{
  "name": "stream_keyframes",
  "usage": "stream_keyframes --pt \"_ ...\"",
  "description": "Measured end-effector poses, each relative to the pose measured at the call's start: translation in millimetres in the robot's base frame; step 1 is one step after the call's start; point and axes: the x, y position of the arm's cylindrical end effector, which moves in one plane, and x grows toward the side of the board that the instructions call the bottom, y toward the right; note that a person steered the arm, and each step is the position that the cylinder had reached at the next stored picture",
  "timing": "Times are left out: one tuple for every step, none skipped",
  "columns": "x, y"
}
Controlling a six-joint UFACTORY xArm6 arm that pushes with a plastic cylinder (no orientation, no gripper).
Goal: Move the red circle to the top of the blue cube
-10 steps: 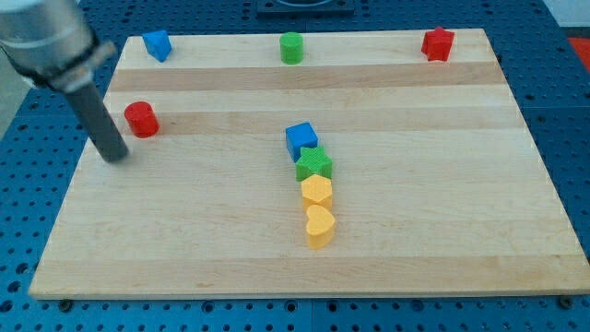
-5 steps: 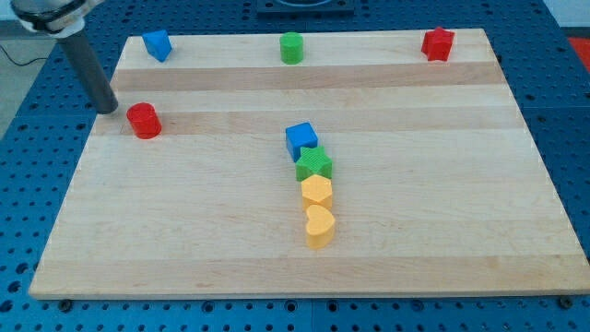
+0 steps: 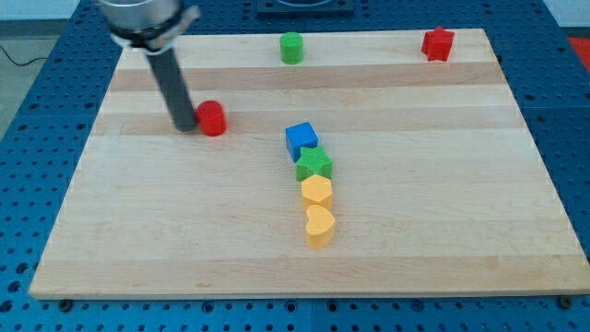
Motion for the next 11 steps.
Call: stream_keyframes --pt "-0.6 52.8" --pt "-1.0 81.0" --pt "-14.1 70.7" --pt "-42.9 64.0" --pt "-49.2 73.0" --pt "-30.0 85.8" --pt "-15.6 96.8" --pt "-15.6 98.0" --pt "-15.6 107.2" --pt "-15.6 111.2" --pt "-15.6 111.3"
